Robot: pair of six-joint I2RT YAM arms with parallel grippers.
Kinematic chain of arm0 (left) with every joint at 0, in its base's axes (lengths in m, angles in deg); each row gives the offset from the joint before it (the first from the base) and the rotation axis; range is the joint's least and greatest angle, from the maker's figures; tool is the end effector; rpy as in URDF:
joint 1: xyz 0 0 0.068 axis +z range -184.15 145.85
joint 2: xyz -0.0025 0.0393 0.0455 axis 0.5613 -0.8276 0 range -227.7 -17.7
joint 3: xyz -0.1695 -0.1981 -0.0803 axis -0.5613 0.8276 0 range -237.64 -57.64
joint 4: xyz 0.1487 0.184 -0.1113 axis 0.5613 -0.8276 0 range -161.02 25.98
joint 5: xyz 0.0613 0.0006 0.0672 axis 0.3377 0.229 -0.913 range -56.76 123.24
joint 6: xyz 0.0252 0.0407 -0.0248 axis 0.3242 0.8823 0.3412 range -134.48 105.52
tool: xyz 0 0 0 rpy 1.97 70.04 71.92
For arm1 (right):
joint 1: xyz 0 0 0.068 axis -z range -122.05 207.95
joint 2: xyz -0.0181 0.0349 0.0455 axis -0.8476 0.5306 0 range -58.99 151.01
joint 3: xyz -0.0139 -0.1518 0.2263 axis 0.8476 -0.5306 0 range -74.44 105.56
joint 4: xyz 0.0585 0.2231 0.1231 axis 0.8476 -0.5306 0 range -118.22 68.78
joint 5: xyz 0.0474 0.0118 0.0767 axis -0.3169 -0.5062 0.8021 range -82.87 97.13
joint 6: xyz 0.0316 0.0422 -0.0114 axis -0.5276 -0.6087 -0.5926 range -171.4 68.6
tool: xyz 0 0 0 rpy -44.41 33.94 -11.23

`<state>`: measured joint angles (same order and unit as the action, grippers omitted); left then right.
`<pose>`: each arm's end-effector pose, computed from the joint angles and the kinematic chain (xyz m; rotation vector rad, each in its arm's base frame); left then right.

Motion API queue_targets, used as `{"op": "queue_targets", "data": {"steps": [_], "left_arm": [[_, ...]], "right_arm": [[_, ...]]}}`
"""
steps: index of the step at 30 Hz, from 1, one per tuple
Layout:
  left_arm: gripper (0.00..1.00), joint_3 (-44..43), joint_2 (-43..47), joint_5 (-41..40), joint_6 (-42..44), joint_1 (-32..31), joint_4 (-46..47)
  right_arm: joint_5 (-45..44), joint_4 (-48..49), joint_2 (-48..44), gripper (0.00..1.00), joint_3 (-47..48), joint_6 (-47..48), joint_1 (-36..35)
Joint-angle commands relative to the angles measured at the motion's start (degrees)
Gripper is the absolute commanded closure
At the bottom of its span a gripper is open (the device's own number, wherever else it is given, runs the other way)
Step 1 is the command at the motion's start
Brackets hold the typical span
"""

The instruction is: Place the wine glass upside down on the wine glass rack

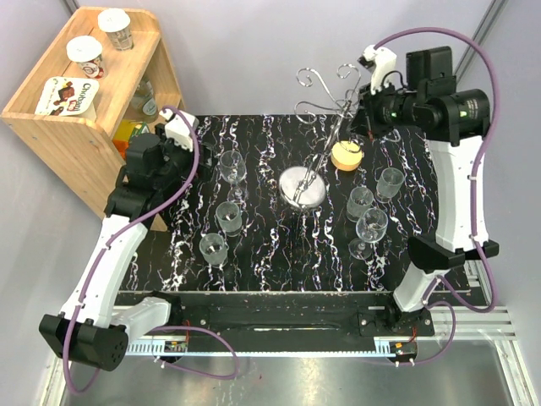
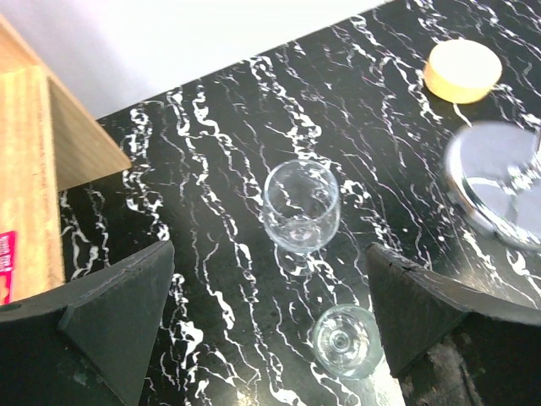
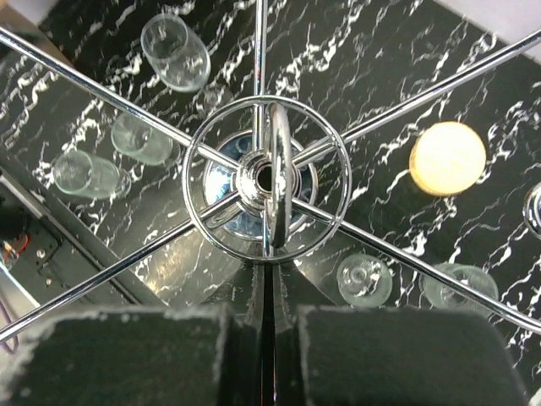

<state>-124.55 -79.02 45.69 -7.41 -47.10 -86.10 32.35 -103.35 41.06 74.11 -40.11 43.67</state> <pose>0.2279 -0.0603 0.3978 0.4711 1.7999 -0.2730 0.2597 0.0818 0.5379 -0.7174 2.0124 0.5041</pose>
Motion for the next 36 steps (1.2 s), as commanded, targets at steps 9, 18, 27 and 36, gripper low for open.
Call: {"op": "queue_targets", "data": {"steps": [9, 18, 27, 36], "left_arm": [[0.01, -0.4, 2.7, -4.9, -0.7, 2.9, 4.3], [0.01, -0.3, 3.1, -4.9, -0.7, 3.0, 4.3], [0.01, -0.1, 3.8, -5.4, -0.7, 3.2, 4.4], [0.01, 0.5, 4.6, -5.1, -0.2, 3.4, 4.5]], "right_arm": [[-4.1, 17.3, -5.3, 1.0, -12.6, 2.2, -6.5], [-5.1, 21.6, -6.2, 1.0, -18.6, 1.0, -8.0], [-9.6, 30.6, -10.0, 1.0, -31.3, 1.7, -13.1], [-10.2, 33.8, -11.5, 1.0, -37.6, 0.8, -14.5]]}}
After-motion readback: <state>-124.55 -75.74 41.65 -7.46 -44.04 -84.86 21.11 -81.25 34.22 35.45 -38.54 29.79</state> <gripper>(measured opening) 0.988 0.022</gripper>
